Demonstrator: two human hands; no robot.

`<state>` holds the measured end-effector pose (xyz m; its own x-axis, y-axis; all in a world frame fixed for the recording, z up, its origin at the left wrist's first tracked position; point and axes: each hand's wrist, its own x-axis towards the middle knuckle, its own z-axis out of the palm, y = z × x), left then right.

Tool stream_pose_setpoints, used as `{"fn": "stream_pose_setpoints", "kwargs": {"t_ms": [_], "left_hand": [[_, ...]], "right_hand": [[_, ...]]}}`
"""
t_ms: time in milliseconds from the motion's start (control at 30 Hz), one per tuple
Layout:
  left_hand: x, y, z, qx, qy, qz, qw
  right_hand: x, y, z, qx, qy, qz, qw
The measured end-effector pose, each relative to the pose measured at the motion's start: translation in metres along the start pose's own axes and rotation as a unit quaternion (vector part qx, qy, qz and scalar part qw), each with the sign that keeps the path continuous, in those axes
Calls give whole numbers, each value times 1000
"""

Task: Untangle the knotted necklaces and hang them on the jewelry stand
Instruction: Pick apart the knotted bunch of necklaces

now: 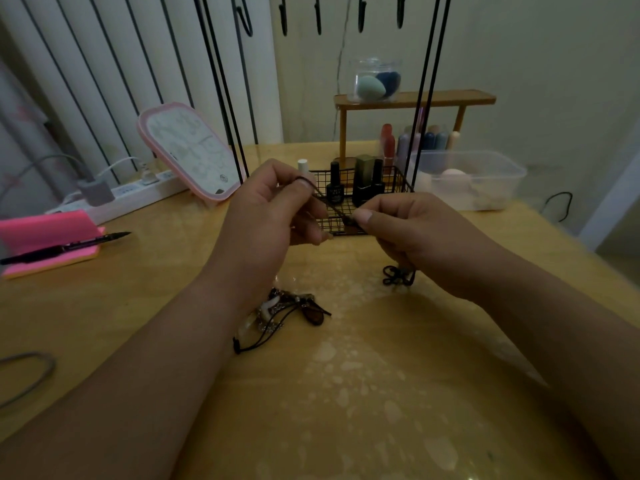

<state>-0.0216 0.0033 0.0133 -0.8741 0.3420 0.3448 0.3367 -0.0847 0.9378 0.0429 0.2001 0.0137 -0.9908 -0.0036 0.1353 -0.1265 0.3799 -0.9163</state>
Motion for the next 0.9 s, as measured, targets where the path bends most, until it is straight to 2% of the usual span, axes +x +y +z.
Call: {"fn": "stream_pose_setpoints", "kwargs": {"t_ms": [133,267,367,433,567,700,833,900], "left_hand": [[1,1,1,-100,4,-40,994],[3,-1,0,-229,-47,-95,968],[5,2,-7,-340,-69,-144,927],[7,4,-12,-376,-74,-151,911],[7,4,-14,-313,-85,-147,935],[3,2,-5,-226,-144,-144,953],[0,-1,6,-77,-140,-152,975],[-1,-2,8,-32,-167,-153,974]], "right_hand": [[0,-2,0,74,-32,19,997],[2,-3,-3,151,-58,52,985],[1,-1,-6,132,-65,54,988],[0,0,-7,99,-67,36,992],[-1,0,-8,78,-61,16,995],[-1,-3,-10,128,-69,11,989],[-1,-4,-10,132,-66,-5,989],[-1,-4,-11,128,-57,-14,990]]}}
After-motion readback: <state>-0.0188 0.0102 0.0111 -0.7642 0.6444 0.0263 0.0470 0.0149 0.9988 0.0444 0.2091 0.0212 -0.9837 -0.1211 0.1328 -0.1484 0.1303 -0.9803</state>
